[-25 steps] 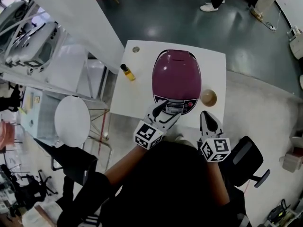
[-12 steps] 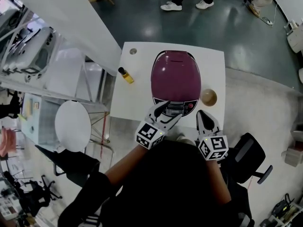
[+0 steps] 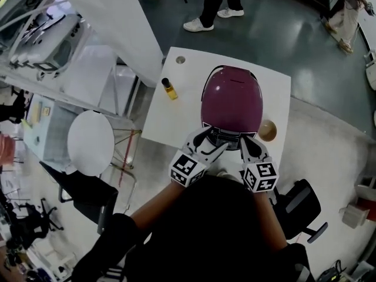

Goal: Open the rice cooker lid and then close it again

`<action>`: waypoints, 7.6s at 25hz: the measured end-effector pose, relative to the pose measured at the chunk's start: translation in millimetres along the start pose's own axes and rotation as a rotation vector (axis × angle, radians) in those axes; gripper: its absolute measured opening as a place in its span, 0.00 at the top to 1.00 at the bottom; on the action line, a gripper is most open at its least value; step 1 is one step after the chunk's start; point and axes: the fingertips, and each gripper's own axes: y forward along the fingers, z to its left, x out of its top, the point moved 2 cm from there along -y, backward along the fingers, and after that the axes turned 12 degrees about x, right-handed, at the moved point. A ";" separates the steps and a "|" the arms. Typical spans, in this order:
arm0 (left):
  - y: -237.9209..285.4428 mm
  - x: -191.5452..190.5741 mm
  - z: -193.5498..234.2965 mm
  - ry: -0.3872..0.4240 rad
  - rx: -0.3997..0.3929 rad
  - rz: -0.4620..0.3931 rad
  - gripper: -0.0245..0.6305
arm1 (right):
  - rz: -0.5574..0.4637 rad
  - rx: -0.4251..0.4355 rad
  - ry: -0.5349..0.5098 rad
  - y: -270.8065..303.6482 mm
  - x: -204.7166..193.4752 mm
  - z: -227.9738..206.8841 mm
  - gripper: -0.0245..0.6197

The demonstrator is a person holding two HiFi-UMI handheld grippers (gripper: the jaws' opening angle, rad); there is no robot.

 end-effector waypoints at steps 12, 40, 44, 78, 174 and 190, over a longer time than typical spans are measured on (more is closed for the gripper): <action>-31.3 -4.2 30.2 -0.082 0.077 -0.016 0.57 | 0.203 0.088 -0.048 59.3 -23.4 6.8 0.95; -53.4 -8.8 74.1 -0.086 0.109 -0.062 0.57 | 0.296 0.007 -0.221 65.3 -35.7 13.3 0.96; -57.0 1.4 82.7 -0.118 0.153 -0.092 0.57 | 0.298 0.013 -0.227 67.1 -35.8 10.7 0.96; -74.0 -12.1 58.5 -0.045 0.083 -0.082 0.57 | 0.182 -0.068 -0.172 69.2 -39.3 10.6 0.96; 179.8 242.4 120.9 0.363 -0.259 -0.019 0.68 | -0.065 -0.001 0.103 11.6 25.1 -73.1 0.96; 141.5 209.9 85.3 0.572 -0.402 0.063 0.77 | -0.128 -0.095 0.096 -6.6 22.8 -53.5 0.96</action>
